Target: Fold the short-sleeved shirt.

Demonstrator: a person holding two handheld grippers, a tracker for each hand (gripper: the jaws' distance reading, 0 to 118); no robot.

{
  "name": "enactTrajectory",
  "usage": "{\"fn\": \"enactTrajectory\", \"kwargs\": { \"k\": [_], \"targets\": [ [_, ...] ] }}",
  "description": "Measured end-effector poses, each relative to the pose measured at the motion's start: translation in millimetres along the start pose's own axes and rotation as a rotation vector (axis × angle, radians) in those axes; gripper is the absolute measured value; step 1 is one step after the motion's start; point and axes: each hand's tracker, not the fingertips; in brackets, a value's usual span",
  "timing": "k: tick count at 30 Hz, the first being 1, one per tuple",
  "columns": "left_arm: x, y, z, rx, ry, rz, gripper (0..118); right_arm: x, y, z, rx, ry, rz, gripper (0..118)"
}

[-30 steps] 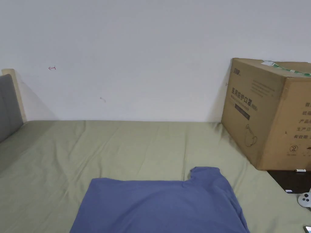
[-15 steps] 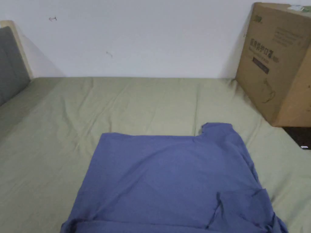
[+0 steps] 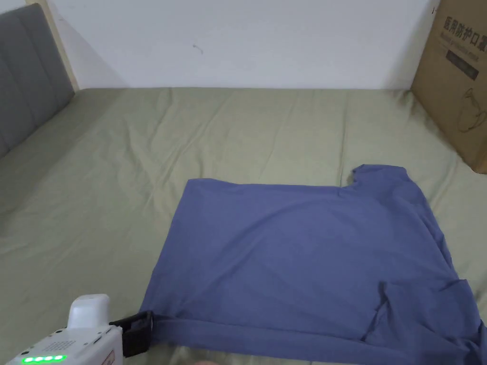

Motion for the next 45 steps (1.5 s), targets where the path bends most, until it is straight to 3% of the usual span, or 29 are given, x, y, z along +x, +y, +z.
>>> {"fn": "enactTrajectory", "kwargs": {
  "k": [1, 2, 3, 6, 16, 17, 19, 20, 21, 24, 25, 26, 27, 28, 29, 30, 32, 38, 42, 45],
  "targets": [
    [3, 1, -4, -0.012, -0.011, -0.025, 34, 0, 0, 0, 0.000, 0.001, -0.001, 0],
    [8, -1, -7, -0.026, -0.014, -0.059, 13, -1, 0, -1, -0.002, 0.005, -0.008, 0],
    [13, -4, -11, -0.044, -0.020, -0.104, 8, -1, -1, -2, -0.007, 0.006, -0.013, 0],
    [20, -9, -1, -0.050, -0.045, -0.156, 6, -1, -4, -5, -0.031, -0.004, -0.005, 0],
    [5, 2, 42, 0.048, -0.080, -0.038, 6, 8, 0, -30, -0.075, -0.060, 0.057, 0],
    [8, 4, 45, 0.058, -0.078, -0.038, 6, 9, 3, -39, -0.099, -0.056, 0.079, 9],
    [12, 8, 49, 0.076, -0.078, -0.044, 6, 23, -2, -61, -0.122, -0.045, 0.106, 76],
    [14, 9, 50, 0.080, -0.073, -0.052, 6, 25, -3, -70, -0.121, -0.049, 0.112, 97],
    [17, 11, 51, 0.082, -0.071, -0.057, 6, 28, -2, -77, -0.116, -0.044, 0.107, 99],
    [20, 13, 50, 0.077, -0.070, -0.055, 6, 41, -5, -106, -0.223, 0.026, 0.036, 97],
    [21, 13, 48, 0.073, -0.066, -0.055, 6, 44, -8, -112, -0.236, 0.055, 0.029, 89],
    [12, 14, 41, 0.067, -0.063, -0.056, 6, 46, -10, -116, -0.216, 0.033, 0.037, 62],
    [12, 13, 40, 0.064, -0.060, -0.059, 6, 47, -13, -120, -0.221, 0.031, 0.035, 2],
    [12, 13, 40, 0.062, -0.058, -0.061, 6, 46, -13, -120, -0.238, 0.006, 0.050, 2],
    [13, 12, 41, 0.062, -0.057, -0.063, 6, 48, -13, -107, -0.213, -0.086, 0.051, 2],
    [13, 11, 43, 0.063, -0.053, -0.062, 6, 51, -15, -95, -0.211, 0.009, 0.012, 2],
    [12, 12, 48, 0.069, -0.055, -0.052, 6, 38, -9, -81, -0.179, 0.002, -0.033, 2],
    [17, 41, 61, 0.108, -0.073, -0.028, 6, 38, 33, -62, -0.145, 0.021, -0.003, 2],
    [20, 90, 40, 0.131, -0.073, -0.073, 6, 45, 91, -95, -0.215, 0.073, -0.010, 2],
    [19, 135, 0, 0.108, -0.077, -0.087, 6, 47, 135, -139, -0.271, 0.065, 0.041, 2]
  ]
}}
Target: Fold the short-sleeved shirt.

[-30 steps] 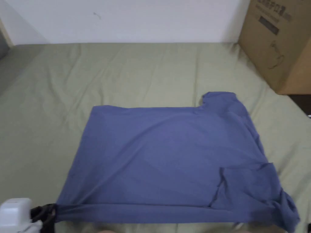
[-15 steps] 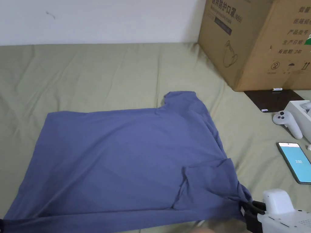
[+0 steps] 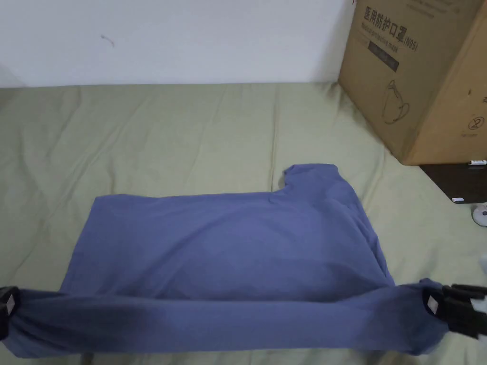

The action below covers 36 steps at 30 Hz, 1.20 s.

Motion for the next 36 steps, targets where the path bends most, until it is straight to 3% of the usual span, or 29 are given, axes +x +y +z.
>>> {"fn": "enactTrajectory", "kwargs": {
  "k": [5, 8, 10, 11, 12, 13, 14, 15, 20, 21, 22, 23, 24, 26, 28, 29, 33, 34, 35, 36],
  "targets": [
    [-17, 42, -99, -0.131, -0.007, 0.014, 6, 11, 65, -77, -0.150, -0.033, 0.007, 2],
    [-17, 51, -141, -0.174, 0.013, -0.003, 6, 10, 84, -117, -0.150, -0.068, 0.063, 2],
    [-8, 49, -153, -0.179, 0.023, -0.012, 8, 18, 89, -143, -0.140, -0.100, 0.062, 10],
    [-8, 49, -160, -0.194, 0.040, -0.015, 18, 18, 91, -149, -0.127, -0.118, 0.061, 26],
    [-10, 49, -161, -0.206, 0.091, -0.019, 50, 17, 91, -151, -0.085, -0.200, 0.087, 57],
    [-12, 48, -159, -0.195, 0.127, -0.010, 79, 17, 91, -150, -0.034, -0.279, 0.092, 80],
    [-16, 46, -149, -0.148, 0.126, 0.036, 99, 23, 85, -144, 0.046, -0.334, 0.073, 93],
    [-20, 43, -134, -0.094, 0.109, 0.077, 109, 24, 80, -133, 0.115, -0.339, 0.061, 95],
    [-11, 14, -42, 0.060, 0.112, 0.090, 106, 12, 24, -57, 0.293, -0.207, 0.051, 93],
    [-3, 2, -16, 0.046, 0.103, 0.080, 94, 3, 7, -38, 0.282, -0.153, 0.054, 83],
    [2, -9, -2, 0.057, 0.092, 0.072, 75, -4, -8, -24, 0.286, -0.108, 0.064, 59],
    [10, -22, 14, 0.079, 0.085, 0.057, 43, -9, -26, -13, 0.291, -0.075, 0.084, 25],
    [16, -36, 28, 0.081, 0.086, 0.042, 0, -17, -43, -5, 0.281, -0.104, 0.107, 5],
    [28, -59, 42, 0.054, 0.138, 0.016, 1, -27, -71, 8, 0.265, -0.187, 0.118, 5],
    [29, -76, 44, 0.002, 0.064, 0.042, 1, -27, -92, 18, 0.221, -0.103, 0.067, 5],
    [20, -84, 32, -0.032, 0.039, 0.057, 1, -29, -101, 22, 0.217, -0.112, 0.046, 5],
    [11, -80, -14, -0.076, 0.082, -0.006, 2, -41, -113, 28, 0.188, -0.118, 0.068, 5],
    [9, -75, -25, -0.077, 0.083, -0.003, 7, -33, -119, 22, 0.182, -0.116, 0.069, 5],
    [5, -70, -40, -0.078, 0.087, -0.003, 29, -33, -118, 20, 0.173, -0.107, 0.071, 5],
    [1, -65, -55, -0.095, 0.083, -0.001, 75, -33, -117, 20, 0.170, -0.105, 0.074, 5]
  ]
}}
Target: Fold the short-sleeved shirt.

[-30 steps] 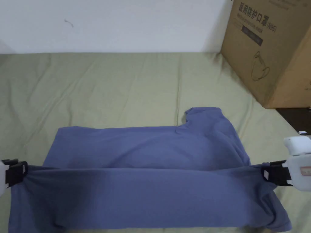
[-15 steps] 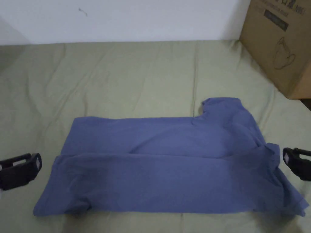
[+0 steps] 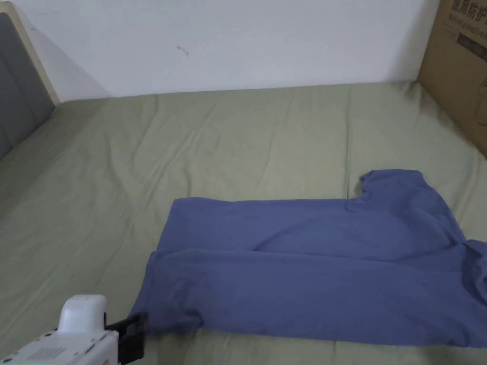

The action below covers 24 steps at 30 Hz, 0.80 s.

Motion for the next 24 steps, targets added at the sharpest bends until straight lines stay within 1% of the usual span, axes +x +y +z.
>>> {"fn": "enactTrajectory", "kwargs": {
  "k": [1, 2, 3, 4, 5, 6, 7, 8, 9, 10, 12, 14, 15, 16, 17, 18, 20, 22, 23, 24],
  "targets": [
    [0, 4, -16, -0.054, -0.008, 0.004, 99, -1, 1, -1, 0.000, -0.002, 0.004, 5],
    [-1, 7, -30, -0.088, -0.017, 0.012, 107, -1, 2, -4, 0.002, -0.005, 0.008, 5],
    [0, 8, -41, -0.118, 0.009, 0.013, 100, -1, 4, -5, 0.001, -0.004, 0.009, 5],
    [2, 8, -49, -0.147, 0.015, 0.010, 91, 0, 6, -8, -0.002, 0.002, 0.010, 5],
    [7, 5, -58, -0.182, -0.005, 0.002, 74, 0, 8, -10, -0.004, 0.005, 0.014, 5],
    [10, 3, -59, -0.166, -0.003, 0.006, 72, -1, 9, -13, -0.001, 0.001, 0.021, 5],
    [13, 3, -53, -0.140, 0.025, -0.009, 65, 0, 11, -15, 0.002, -0.003, 0.027, 5],
    [15, 5, -48, -0.128, 0.017, -0.040, 48, 3, 13, -19, 0.002, -0.003, 0.029, 5],
    [24, 3, -42, -0.116, -0.002, -0.069, 9, 5, 14, -24, -0.001, 0.000, 0.027, 5],
    [27, 3, -39, -0.109, -0.034, -0.081, 5, 7, 15, -29, -0.002, 0.002, 0.018, 5],
    [35, 1, -30, -0.092, -0.015, -0.148, 5, 15, 17, -44, -0.011, 0.004, -0.014, 5],
    [34, 0, -25, -0.090, -0.019, -0.144, 5, 17, 27, -58, -0.030, 0.003, -0.039, 6],
    [30, 1, -22, -0.084, -0.026, -0.120, 5, 23, 30, -69, -0.044, 0.028, -0.066, 23],
    [27, 2, -20, -0.082, -0.033, -0.096, 5, 28, 33, -80, -0.063, 0.057, -0.084, 52],
    [28, 2, -16, -0.077, -0.032, -0.074, 5, 34, 37, -91, -0.062, 0.089, -0.099, 87],
    [26, 3, -15, -0.076, -0.035, -0.062, 5, 40, 41, -104, -0.069, 0.095, -0.096, 111],
    [27, 3, -16, -0.081, -0.034, -0.063, 5, 48, 47, -125, -0.080, 0.056, -0.106, 111],
    [36, 3, -14, -0.091, -0.027, -0.086, 5, 56, 53, -146, -0.150, 0.026, -0.151, 111],
    [37, 3, -14, -0.092, -0.025, -0.100, 5, 58, 54, -156, -0.243, 0.064, -0.170, 108],
    [39, 2, -14, -0.095, -0.023, -0.104, 5, 60, 52, -162, -0.280, 0.120, -0.177, 95]
  ]
}}
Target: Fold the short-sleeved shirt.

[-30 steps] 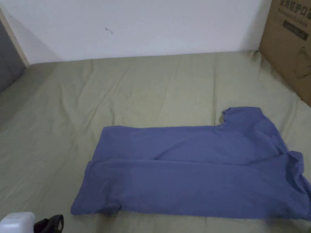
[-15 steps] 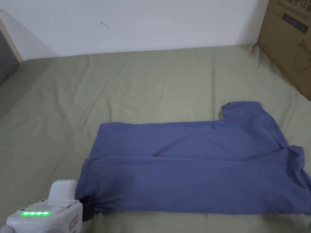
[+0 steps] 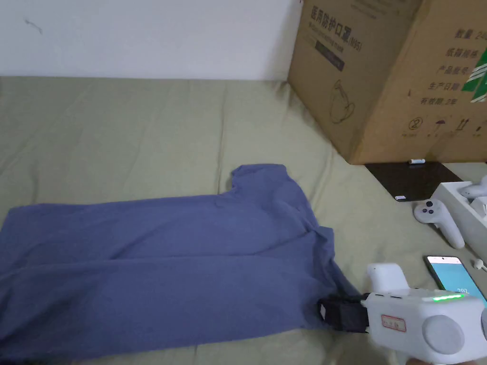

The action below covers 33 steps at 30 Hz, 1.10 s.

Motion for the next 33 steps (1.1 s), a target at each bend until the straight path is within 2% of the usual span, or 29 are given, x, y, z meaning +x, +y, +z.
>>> {"fn": "enactTrajectory", "kwargs": {
  "k": [1, 2, 3, 5, 11, 12, 15, 17, 19, 20, 21, 22, 23, 24, 25, 26, 27, 29, 30, 31, 32, 33],
  "targets": [
    [0, 0, 0, -0.004, -0.002, -0.001, 5, 0, -3, -2, 0.008, 0.006, 0.018, 61],
    [0, -1, 0, -0.012, -0.015, 0.011, 5, -9, -5, 5, 0.032, -0.022, 0.044, 14],
    [-2, -3, 3, -0.020, -0.031, 0.035, 5, -17, -9, 14, 0.070, -0.018, 0.063, 8],
    [-8, -5, 8, -0.012, -0.029, 0.047, 5, -24, -13, 27, 0.089, 0.003, 0.100, 8],
    [-12, -11, 68, 0.036, -0.063, 0.056, 5, -24, -27, 91, 0.168, 0.015, 0.105, 8],
    [-13, -15, 78, 0.037, -0.066, 0.049, 5, -26, -31, 101, 0.174, 0.009, 0.128, 8],
    [-15, -33, 111, 0.022, -0.079, 0.032, 5, -36, -50, 131, 0.053, 0.007, 0.247, 8],
    [-19, -52, 122, -0.020, -0.116, 0.061, 5, -41, -72, 139, 0.017, -0.045, 0.286, 8],
    [-19, -71, 122, -0.050, -0.126, 0.076, 5, -35, -93, 132, -0.027, -0.047, 0.324, 8],
    [-18, -81, 119, -0.065, -0.123, 0.078, 12, -35, -104, 127, -0.045, -0.059, 0.328, 11],
    [-18, -87, 115, -0.080, -0.117, 0.091, 43, -34, -112, 123, -0.043, -0.059, 0.317, 28],
    [-16, -95, 114, -0.101, -0.072, 0.114, 83, -27, -123, 113, -0.055, -0.067, 0.303, 57],
    [-14, -102, 115, -0.108, -0.017, 0.118, 113, -26, -130, 110, -0.102, -0.107, 0.291, 93],
    [-15, -108, 117, -0.102, -0.018, 0.128, 117, -26, -136, 107, -0.135, -0.133, 0.286, 116],
    [-16, -114, 121, -0.082, -0.031, 0.160, 112, -21, -144, 107, -0.123, -0.165, 0.268, 116],
    [-19, -116, 134, -0.006, -0.054, 0.197, 111, -17, -147, 113, -0.048, -0.165, 0.243, 116],
    [-18, -117, 142, -0.005, -0.041, 0.225, 111, -16, -148, 120, 0.004, -0.168, 0.210, 116],
    [-23, -110, 154, 0.024, 0.031, 0.215, 110, -19, -140, 142, 0.149, -0.197, 0.117, 116],
    [-23, -99, 162, 0.073, 0.037, 0.200, 107, -23, -133, 154, 0.221, -0.181, 0.088, 115],
    [-23, -87, 168, 0.121, 0.041, 0.193, 97, -26, -125, 164, 0.288, -0.158, 0.073, 114],
    [-22, -69, 175, 0.176, 0.050, 0.187, 76, -30, -115, 175, 0.364, -0.129, 0.061, 112],
    [-23, -56, 175, 0.222, 0.057, 0.188, 37, -36, -104, 181, 0.421, -0.105, 0.076, 102]
  ]
}}
